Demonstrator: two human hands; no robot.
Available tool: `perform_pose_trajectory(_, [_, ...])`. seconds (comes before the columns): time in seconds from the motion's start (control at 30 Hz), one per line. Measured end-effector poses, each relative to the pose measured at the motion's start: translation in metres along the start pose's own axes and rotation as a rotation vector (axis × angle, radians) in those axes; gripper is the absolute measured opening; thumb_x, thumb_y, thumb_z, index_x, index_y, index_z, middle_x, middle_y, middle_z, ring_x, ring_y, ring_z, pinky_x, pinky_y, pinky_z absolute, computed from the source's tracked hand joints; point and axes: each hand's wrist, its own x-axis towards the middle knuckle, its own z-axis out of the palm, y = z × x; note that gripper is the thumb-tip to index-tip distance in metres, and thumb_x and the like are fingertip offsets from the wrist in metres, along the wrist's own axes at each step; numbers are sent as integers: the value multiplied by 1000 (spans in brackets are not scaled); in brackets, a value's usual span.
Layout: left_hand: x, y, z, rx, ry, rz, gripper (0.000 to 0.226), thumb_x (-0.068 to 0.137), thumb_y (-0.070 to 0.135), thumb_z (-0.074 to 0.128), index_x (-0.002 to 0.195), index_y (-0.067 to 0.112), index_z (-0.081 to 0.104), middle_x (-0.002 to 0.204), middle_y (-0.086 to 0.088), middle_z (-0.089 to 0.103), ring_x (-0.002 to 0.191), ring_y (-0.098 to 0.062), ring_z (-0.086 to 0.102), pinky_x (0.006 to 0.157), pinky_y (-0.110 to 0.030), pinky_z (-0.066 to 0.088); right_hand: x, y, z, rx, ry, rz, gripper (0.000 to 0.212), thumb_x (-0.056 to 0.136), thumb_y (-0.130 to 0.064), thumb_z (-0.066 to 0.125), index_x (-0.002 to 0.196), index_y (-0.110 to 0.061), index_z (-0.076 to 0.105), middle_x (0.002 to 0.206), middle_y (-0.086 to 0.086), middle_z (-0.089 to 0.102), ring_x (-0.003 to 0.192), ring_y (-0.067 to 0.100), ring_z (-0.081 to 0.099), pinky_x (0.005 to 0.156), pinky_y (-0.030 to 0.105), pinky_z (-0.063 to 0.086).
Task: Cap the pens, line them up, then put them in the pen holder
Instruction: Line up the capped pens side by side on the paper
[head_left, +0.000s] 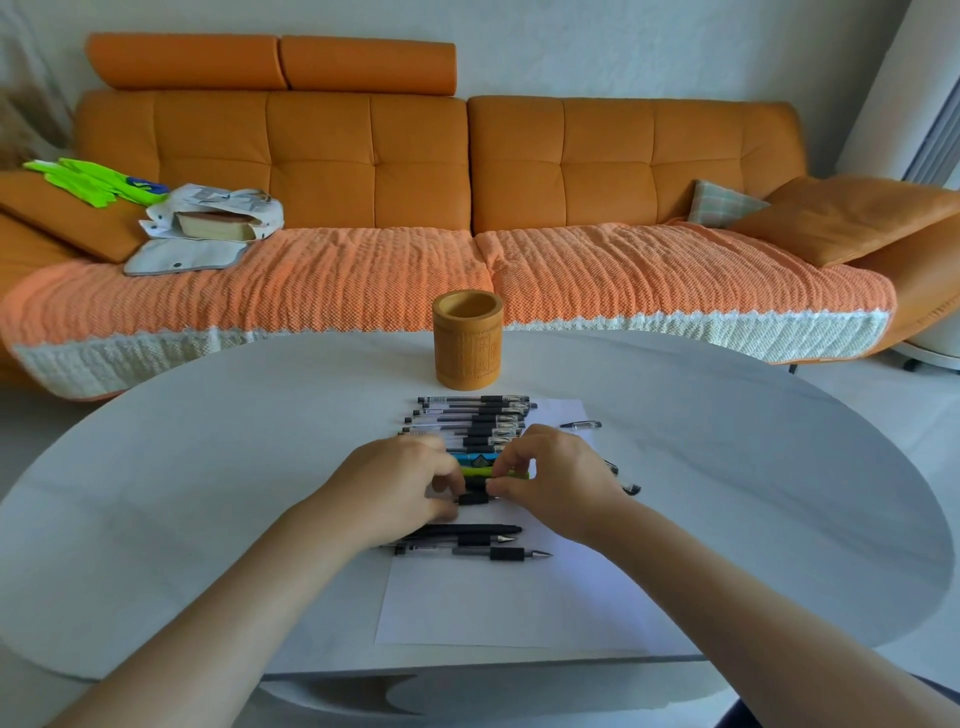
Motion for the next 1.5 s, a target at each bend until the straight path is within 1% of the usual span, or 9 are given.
perform_pose_trajectory(0.2, [2,6,-3,95,49,14,15,81,43,69,94,36,68,84,17,56,82,-6,49,60,-20,29,-1,1,-4,-58,-18,-27,10,84,-39,72,89,-31,75,90,-10,62,80,10,57,63,26,46])
perform_pose_trajectory(0.37, [2,4,-6,138,-18,38,17,85,40,65,101,38,70,97,15,62,97,-11,54,73,-26,36,-3,4,-5,-111,-36,-68,8,86,-38,69,90,-34,74,91,-14,63,82,8,58,70,30,52])
perform_pose_trajectory(0.5, [-1,-2,-14,33,-67,16,10,89,32,63,97,35,66,97,19,58,93,-4,54,78,-23,44,-2,7,-8,-66,-49,-70,8,88,-33,67,91,-30,73,89,-15,66,82,6,59,74,30,53])
perform_pose_trajectory(0.7, [11,7,-20,-212,-35,-2,6,93,27,60,98,29,60,99,16,51,89,-1,53,81,-23,43,10,30,-37,-125,81,66,16,95,-28,55,101,-30,70,100,-12,66,88,12,59,76,31,51])
perform_pose_trajectory(0.87, [25,26,-8,-236,-67,-4,5,97,27,51,100,31,52,106,13,53,95,-9,52,84,-30,44,8,59,-56,-254,54,209,18,93,-34,54,105,-36,67,104,-11,61,95,14,57,72,29,43])
perform_pose_trajectory(1.07, [32,36,3,-195,-47,15,9,100,26,40,106,31,46,87,16,59,83,-8,57,77,-37,50,0,68,-62,-347,-5,232,17,87,-48,61,100,-38,67,101,-16,60,95,10,58,73,27,46])
perform_pose_trajectory(1.23, [34,35,5,-151,48,10,18,99,28,42,112,36,51,80,21,54,80,-7,53,66,-30,43,0,65,-59,-290,-14,227,10,89,-41,62,94,-36,68,101,-17,66,89,10,59,68,26,47])
perform_pose_trajectory(1.33, [31,34,1,-131,142,-20,19,95,31,46,109,41,55,87,20,61,81,-7,55,69,-28,47,1,61,-60,-248,49,192,11,92,-40,60,101,-34,65,101,-18,66,85,10,55,66,27,41])
perform_pose_trajectory(1.5, [27,27,-2,-169,200,-46,18,93,32,51,107,41,58,95,17,64,85,-7,59,76,-32,52,4,49,-57,77,94,126,9,87,-31,70,90,-38,64,88,-19,67,71,5,60,60,21,41])
